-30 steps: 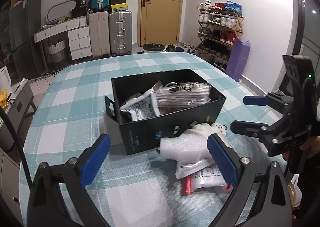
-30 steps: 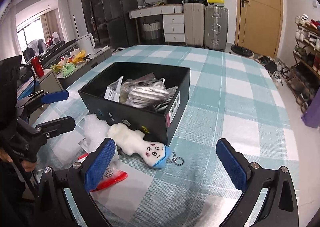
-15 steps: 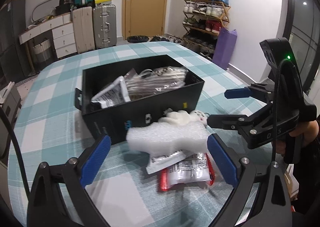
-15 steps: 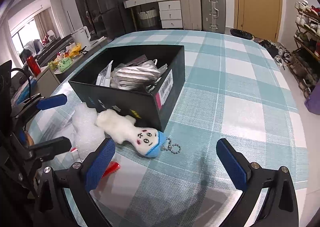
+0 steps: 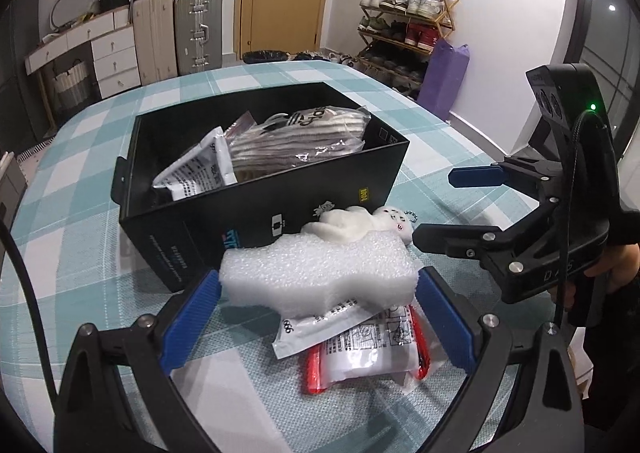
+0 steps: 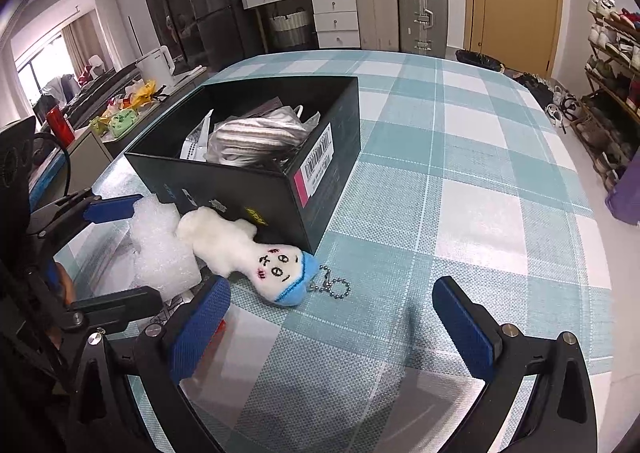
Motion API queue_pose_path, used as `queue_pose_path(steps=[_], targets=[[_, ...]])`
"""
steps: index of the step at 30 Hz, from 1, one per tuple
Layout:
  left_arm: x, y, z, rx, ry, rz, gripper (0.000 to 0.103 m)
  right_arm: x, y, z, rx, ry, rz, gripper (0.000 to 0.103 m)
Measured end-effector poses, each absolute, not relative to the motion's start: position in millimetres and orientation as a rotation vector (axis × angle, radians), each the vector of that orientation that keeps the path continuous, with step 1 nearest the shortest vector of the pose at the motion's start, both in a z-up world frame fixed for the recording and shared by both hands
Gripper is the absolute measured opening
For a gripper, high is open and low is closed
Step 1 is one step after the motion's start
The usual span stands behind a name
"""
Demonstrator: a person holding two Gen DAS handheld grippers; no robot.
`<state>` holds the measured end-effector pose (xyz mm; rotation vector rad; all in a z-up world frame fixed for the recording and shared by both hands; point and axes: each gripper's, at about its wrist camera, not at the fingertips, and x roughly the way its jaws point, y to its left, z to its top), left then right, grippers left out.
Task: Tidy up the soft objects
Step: 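Grasp the white bubble-wrap foam with the left gripper and lift it, then grasp the white plush doll with the right gripper while the left gripper holds the foam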
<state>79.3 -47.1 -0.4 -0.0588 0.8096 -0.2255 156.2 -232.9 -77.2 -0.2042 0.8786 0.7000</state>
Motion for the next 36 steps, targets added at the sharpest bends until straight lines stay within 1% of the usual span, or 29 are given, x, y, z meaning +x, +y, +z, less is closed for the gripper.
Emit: queue_pose_path(steps=[4, 5, 8, 21, 36], targets=[[77.2, -48.5, 1.3, -0.061, 0.789, -0.230, 0.096, 156.7, -231.6, -78.3, -0.205, 0.882, 0.699, 0.103], [76.6, -49.2, 1.8, -0.054, 0.783, -0.227, 0.091, 155.5, -231.3, -78.1, -0.205, 0.882, 0.701, 0.103], [74.6, -49.4, 3.7, -0.048, 0.777, -0.227, 0.090, 155.0, -229.5, -79.0, -0.202, 0.882, 0.709, 0.103], [52.1, -21.5, 22.8, -0.078, 0.682, -0.157, 0.089, 151.9, -216.7, -80.8, -0.171, 0.898, 0.749, 0.103], [53.7, 7.3, 32.6, -0.135, 0.643, -0.085, 0.089, 151.0, -184.3, -83.9, -0.055, 0.955, 0.759, 0.103]])
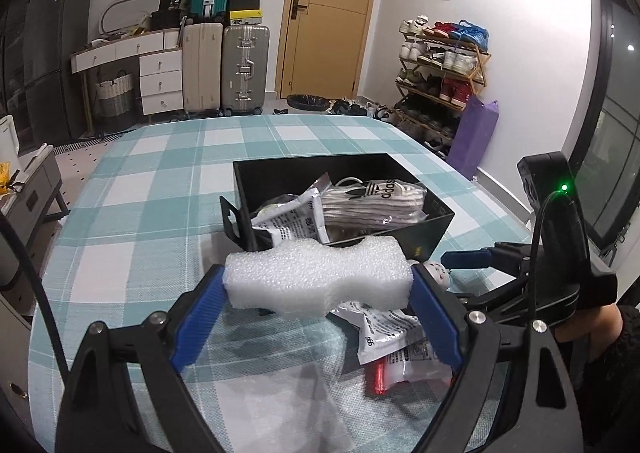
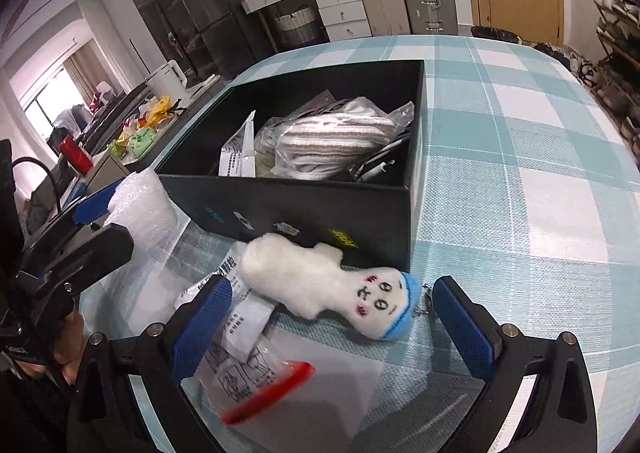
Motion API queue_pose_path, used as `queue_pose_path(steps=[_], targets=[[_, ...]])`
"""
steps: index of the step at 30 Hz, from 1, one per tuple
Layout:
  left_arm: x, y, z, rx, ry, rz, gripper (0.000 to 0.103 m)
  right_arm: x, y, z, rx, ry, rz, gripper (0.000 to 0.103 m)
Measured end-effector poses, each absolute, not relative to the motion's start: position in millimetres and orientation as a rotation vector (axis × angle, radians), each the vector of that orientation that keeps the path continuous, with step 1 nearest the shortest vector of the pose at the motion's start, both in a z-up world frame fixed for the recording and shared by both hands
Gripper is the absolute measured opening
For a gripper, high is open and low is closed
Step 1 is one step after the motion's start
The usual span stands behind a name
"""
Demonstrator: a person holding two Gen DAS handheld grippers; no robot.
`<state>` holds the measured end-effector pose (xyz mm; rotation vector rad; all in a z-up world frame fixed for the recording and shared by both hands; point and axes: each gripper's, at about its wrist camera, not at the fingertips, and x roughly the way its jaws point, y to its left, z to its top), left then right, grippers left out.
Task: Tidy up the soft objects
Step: 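Grasp the white plush doll with the right gripper while the left gripper holds the foam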
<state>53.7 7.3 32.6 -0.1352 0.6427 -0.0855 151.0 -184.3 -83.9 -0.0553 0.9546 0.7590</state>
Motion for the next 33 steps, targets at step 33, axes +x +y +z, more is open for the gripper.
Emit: queue_pose_path(steps=[33], targets=[[52.8, 10.9, 33.2, -0.135, 0.629, -0.071, 0.089, 150.4, -197.8, -87.6, -0.050, 0.919, 0.762, 0.089]])
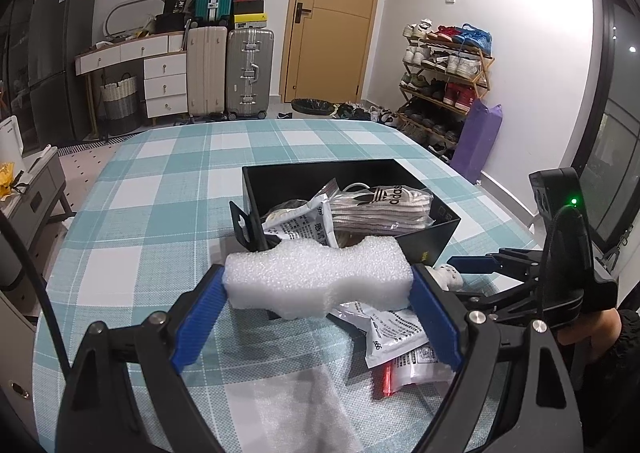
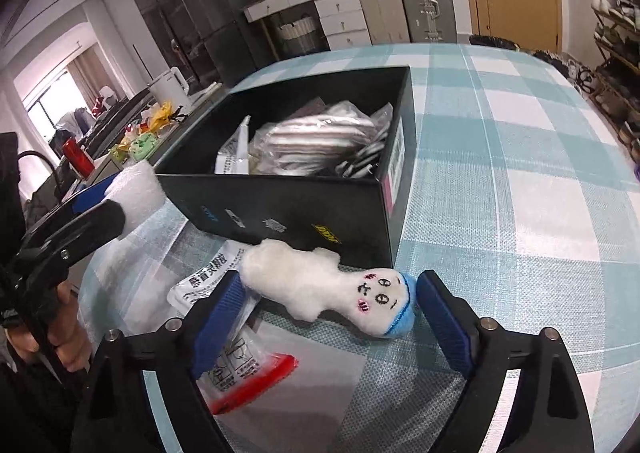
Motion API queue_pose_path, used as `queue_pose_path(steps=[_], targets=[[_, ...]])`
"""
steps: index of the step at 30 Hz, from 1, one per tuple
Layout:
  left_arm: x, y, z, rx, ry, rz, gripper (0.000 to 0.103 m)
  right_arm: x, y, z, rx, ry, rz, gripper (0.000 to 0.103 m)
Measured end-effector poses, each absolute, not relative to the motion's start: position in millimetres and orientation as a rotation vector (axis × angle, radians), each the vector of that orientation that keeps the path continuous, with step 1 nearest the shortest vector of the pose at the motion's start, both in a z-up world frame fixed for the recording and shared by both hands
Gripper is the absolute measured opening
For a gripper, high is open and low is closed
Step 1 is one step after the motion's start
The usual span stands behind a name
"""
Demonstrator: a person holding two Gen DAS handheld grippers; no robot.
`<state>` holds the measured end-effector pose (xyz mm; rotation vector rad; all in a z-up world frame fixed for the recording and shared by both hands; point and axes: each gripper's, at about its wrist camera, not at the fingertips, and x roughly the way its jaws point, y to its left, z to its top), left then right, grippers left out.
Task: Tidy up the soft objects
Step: 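Grasp the white plush doll with the right gripper while the left gripper holds the foam, then carry the doll with the right gripper while the left gripper carries the foam over the box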
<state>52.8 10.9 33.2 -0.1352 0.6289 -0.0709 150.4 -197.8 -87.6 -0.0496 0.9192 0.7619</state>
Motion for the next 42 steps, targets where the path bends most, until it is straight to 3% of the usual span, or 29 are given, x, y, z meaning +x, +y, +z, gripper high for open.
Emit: queue_pose_path(steps=[7, 12, 14, 42], targets=[[54.1, 8.4, 31.1, -0.131, 0.635, -0.074, 0.089, 152.6, -194.9, -91.3, -0.042, 0.926, 0.753, 0.091], [53.4, 7.5, 30.4, -0.136, 0.635, -0.075, 0.089, 148.0, -195.5, -90.5, -0.058, 0.908, 0.756, 0.084], [53.4, 7.7, 30.7, -0.134, 0.634, -0.074, 0.089, 145.6, -196.5, -89.2, -0.066, 0.901, 0.761, 0.058], [60.1, 17.6, 55.9, -0.119, 0.565, -0.019, 0.089, 115.2, -215.5, -15.2, -0.077, 0.677, 0.768, 0.058]])
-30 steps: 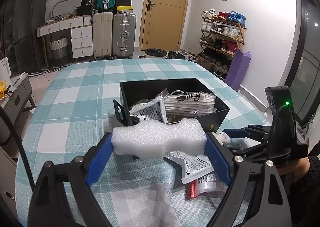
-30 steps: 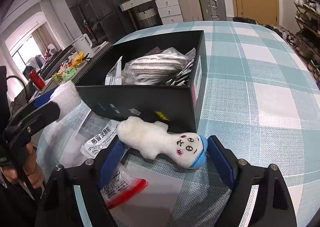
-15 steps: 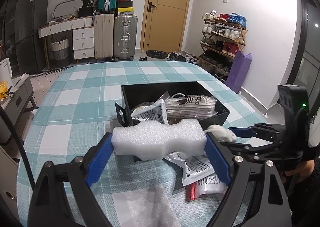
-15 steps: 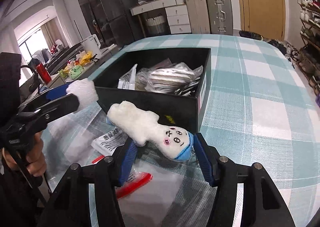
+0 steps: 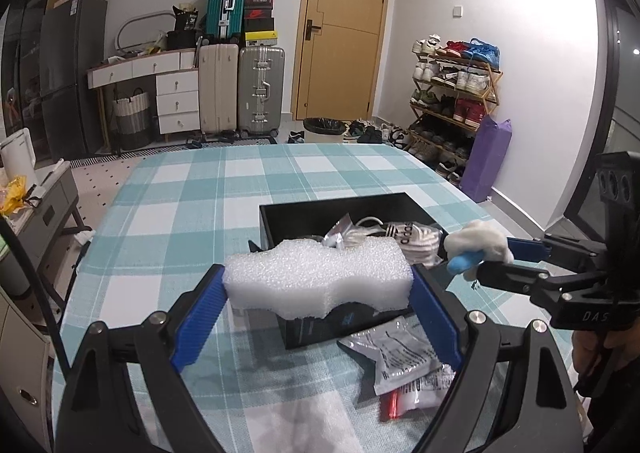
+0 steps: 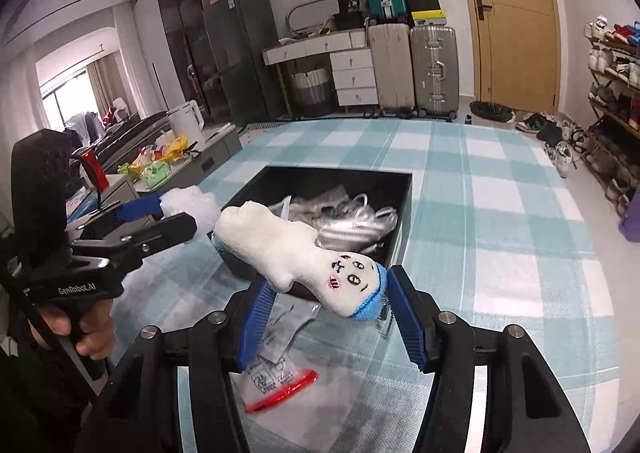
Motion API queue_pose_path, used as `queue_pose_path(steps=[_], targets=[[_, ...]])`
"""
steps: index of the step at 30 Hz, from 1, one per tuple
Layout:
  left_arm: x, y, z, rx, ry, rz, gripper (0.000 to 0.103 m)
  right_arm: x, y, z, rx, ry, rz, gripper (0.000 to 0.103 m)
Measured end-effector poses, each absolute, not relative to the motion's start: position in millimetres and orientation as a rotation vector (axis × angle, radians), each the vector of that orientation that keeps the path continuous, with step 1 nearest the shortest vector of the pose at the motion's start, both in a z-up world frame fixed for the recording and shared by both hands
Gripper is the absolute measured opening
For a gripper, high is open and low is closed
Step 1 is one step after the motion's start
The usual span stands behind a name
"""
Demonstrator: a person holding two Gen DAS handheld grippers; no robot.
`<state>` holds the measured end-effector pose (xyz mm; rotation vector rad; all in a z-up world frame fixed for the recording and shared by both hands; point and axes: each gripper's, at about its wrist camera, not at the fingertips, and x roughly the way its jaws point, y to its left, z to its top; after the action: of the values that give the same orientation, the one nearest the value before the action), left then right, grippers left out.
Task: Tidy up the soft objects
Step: 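Carry the doll with the right gripper while the left gripper carries the foam over the box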
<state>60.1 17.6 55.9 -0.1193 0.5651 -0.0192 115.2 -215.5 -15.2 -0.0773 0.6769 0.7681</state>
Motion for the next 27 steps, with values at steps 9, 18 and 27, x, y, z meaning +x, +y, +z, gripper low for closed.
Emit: queue_pose_path(steps=[9, 18, 27], targets=[[77.0, 6.9, 53.6, -0.064, 0.570, -0.008, 0.089, 128.5, -212.3, -2.9, -0.064, 0.662, 0.725, 0.058], [97.2, 0.6, 48.6, -0.048, 0.590, -0.012, 0.089, 148.8, -196.3, 4.3, -0.076, 0.654, 0.711, 0.058], [110.5, -6.7, 40.6, -0.009, 0.615, -0.006, 0.089, 172.0, -174.7, 1.3, -0.110, 0.664, 0.707, 0.058]])
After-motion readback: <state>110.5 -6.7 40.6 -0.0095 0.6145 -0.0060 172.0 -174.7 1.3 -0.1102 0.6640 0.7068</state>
